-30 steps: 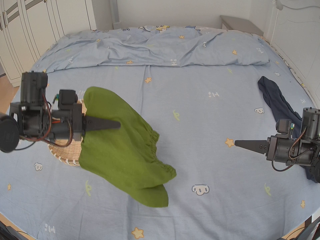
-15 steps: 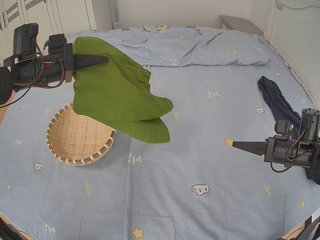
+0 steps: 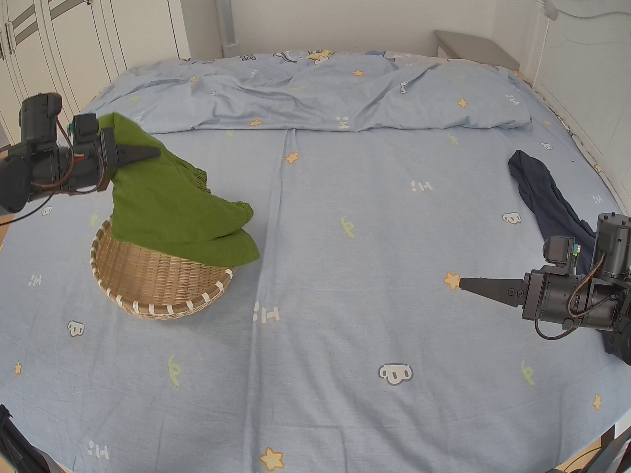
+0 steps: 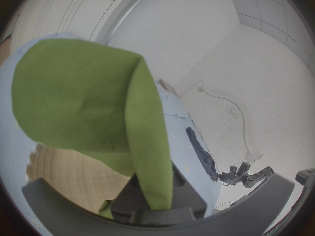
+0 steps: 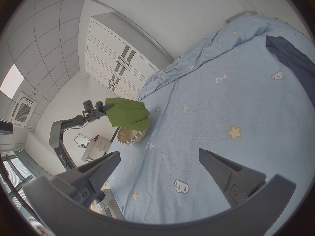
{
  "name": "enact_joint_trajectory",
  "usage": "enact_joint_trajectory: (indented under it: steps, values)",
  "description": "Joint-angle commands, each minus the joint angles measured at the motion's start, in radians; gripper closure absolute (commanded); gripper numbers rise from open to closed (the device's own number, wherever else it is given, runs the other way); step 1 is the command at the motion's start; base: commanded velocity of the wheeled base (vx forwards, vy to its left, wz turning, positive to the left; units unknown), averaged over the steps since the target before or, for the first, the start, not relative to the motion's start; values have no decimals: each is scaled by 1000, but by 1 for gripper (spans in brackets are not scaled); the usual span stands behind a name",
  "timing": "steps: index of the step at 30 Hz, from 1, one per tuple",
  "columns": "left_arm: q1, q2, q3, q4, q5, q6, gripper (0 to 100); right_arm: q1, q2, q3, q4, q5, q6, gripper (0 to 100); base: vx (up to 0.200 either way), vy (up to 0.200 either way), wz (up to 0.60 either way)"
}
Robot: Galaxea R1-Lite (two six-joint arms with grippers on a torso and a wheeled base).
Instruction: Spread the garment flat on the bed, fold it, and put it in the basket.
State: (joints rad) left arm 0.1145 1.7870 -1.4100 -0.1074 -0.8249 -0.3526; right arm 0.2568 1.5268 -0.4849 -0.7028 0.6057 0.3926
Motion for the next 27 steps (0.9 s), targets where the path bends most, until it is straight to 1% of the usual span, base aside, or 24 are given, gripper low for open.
enact_joint_trajectory:
  steps: [1,8,9,12,15,16,19,20,25,26,27]
  values:
    - [37,51,117,-1,7,1,100,1,-8,-1,0,2,0,0,0,0,0]
    - [131,32,252,3,9,15,100,-1,-13,0,0,3,2,0,0,0,0]
    - [131,32,252,3,9,15,100,-1,-13,0,0,3,2,0,0,0,0]
    - [175,34,316,2,16,41,100,6,-13,2,2,3,2,0,0,0,0]
    - [179,46,318,2,53,64,100,19,-13,6,2,2,2,0,0,0,0]
    - [171,55,316,0,109,72,100,22,-13,6,0,0,2,0,0,0,0]
    - [171,55,316,0,109,72,100,22,-13,6,0,0,2,0,0,0,0]
    - [163,112,296,0,184,75,100,22,-25,6,2,0,2,0,0,0,0]
    - [163,123,286,5,188,75,100,22,-30,6,2,0,2,0,0,0,0]
    - [157,117,284,6,188,73,0,22,-28,6,2,0,2,0,0,0,0]
    - [154,111,284,15,190,70,0,22,-28,6,2,0,2,0,0,0,0]
